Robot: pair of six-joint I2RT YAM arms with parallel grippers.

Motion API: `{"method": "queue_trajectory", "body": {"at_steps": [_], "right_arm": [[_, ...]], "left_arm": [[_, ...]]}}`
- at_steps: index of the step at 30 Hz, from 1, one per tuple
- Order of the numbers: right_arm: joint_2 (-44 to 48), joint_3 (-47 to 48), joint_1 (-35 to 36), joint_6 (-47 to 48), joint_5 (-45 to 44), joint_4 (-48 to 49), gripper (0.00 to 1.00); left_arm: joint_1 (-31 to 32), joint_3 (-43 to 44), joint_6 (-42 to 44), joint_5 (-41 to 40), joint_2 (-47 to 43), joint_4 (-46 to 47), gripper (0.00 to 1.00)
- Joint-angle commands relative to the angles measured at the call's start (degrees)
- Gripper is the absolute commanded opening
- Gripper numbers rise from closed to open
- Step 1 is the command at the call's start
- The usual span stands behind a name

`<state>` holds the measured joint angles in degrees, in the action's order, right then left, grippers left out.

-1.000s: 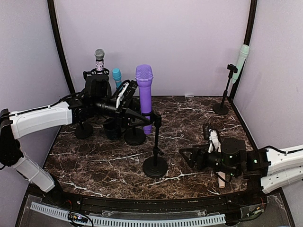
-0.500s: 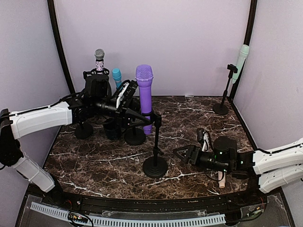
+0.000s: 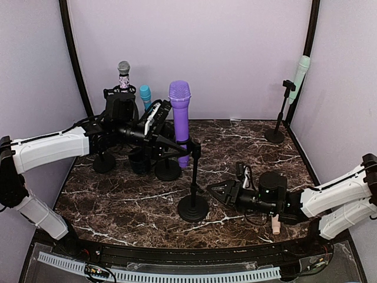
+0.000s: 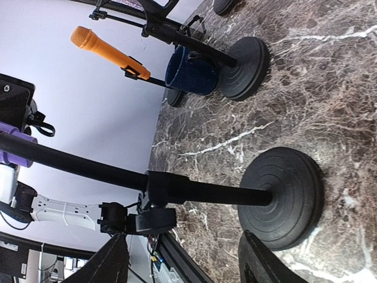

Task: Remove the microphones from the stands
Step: Unscrew the knob on the stand of the microphone stand.

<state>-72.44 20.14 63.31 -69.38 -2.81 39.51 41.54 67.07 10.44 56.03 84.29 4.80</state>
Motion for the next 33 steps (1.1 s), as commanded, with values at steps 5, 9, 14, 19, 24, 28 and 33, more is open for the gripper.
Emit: {"method": "queue_trajectory", "body": {"at_steps": [5,9,14,19,24,28,33], "right_arm": [[-6.81,3.21,0.26,-2.16,2.54,11.65,0.57],[-9.2,4.3,0.74,-2.18,2.54,12.69,0.54],[-11.3,5.29,0.94,-2.38,2.54,14.05,0.52],[-13.08,5.59,1.16,-3.31,2.54,16.19,0.46],[-14.27,5.79,1.42,-3.91,2.55,18.07,0.38],[-14.33,5.3,1.54,-3.84,2.54,19.53,0.31],[-13.66,4.26,1.64,-3.1,2.24,20.48,0.2]], "left_arm": [[0.28,-2.73,-0.02,-3.61,0.22,-8.84,0.0],[0.29,-2.65,0.02,-3.55,0.03,-8.88,0.0],[0.24,-2.73,0.18,-3.56,-0.21,-9.06,0.0],[0.3,-2.68,0.2,-3.51,-0.18,-9.1,0.0],[0.27,-2.68,0.27,-3.47,-0.16,-9.1,0.0],[0.25,-2.65,0.29,-3.46,-0.11,-9.19,0.0],[0.29,-2.73,0.36,-3.46,-0.17,-9.19,0.0]]}}
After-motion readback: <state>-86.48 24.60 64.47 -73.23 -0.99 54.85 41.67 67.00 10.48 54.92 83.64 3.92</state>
